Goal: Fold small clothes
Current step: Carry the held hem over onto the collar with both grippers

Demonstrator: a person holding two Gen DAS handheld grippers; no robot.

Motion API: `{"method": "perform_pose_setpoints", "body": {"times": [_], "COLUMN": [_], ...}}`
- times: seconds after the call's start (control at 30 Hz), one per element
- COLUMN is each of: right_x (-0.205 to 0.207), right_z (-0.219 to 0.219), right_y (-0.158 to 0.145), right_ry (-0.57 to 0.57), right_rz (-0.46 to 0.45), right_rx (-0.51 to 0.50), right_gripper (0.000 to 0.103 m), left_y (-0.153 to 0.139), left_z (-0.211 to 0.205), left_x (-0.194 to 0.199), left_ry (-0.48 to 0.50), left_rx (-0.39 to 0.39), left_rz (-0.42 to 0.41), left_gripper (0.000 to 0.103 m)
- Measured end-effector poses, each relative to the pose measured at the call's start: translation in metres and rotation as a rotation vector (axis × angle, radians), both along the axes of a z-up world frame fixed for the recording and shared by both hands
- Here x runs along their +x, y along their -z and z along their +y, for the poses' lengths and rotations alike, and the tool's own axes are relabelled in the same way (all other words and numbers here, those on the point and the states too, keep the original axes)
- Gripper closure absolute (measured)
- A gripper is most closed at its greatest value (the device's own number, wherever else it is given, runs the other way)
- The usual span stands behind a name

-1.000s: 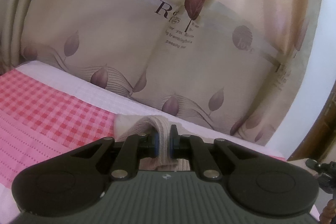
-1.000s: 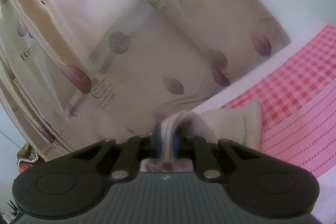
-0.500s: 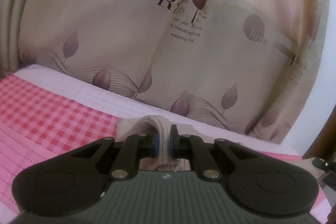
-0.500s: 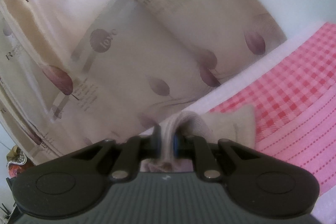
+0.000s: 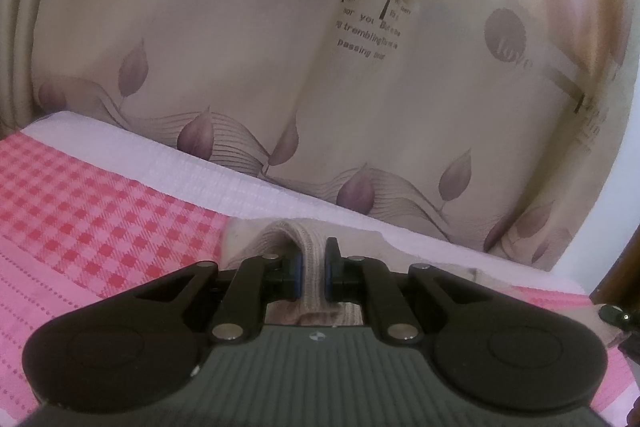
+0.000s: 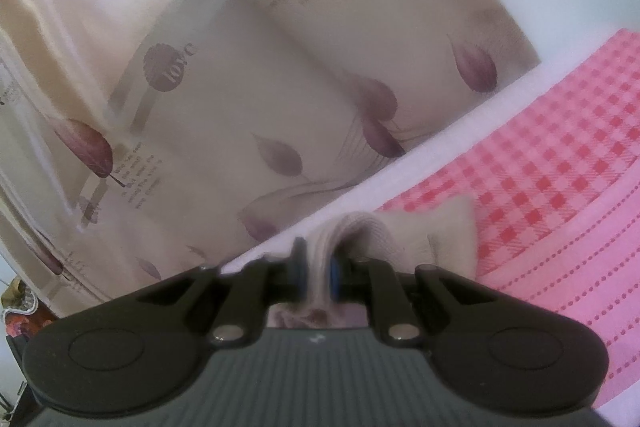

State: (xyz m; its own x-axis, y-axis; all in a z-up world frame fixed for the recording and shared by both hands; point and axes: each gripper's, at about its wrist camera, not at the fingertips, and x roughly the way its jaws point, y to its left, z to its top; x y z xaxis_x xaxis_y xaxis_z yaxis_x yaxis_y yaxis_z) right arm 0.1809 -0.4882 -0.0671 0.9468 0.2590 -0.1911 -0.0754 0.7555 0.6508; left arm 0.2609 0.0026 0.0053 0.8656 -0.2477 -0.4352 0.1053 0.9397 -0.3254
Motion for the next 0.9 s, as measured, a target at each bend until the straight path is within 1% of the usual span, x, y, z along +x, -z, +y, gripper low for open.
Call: {"method": "perform_pose_setpoints", "body": {"times": [0.03, 0.13, 0.57, 0.9], "right_x": [0.002, 0.007, 0.026, 0.036], "right_z": [0.000, -0.002, -0.009, -0.013], "right_y": [0.001, 0.005, 0.023, 0.035], "right_ry": [0.007, 0.008, 0.009, 0.016], "right_rz": [0.030, 0.044, 0.059, 0.093], "right_rx": [0.008, 0.008, 0.019, 0.035], "right_gripper": [0.091, 0.091, 0.091, 0.091], "left_y": [0.001, 0.006, 0.021, 0.032], "left_z": [0.000, -0.001, -0.005, -0.004], "left_x": [0.001, 0.007, 0.027, 0.039], "left_ry": [-0.002, -0.007, -0.022, -0.026], "left_rx": [0.000, 0.004, 0.008, 0.007], "left_rz": [0.003, 0.011, 0.045, 0.070], "left_gripper": [0.091, 0.091, 0.090, 0.089]}}
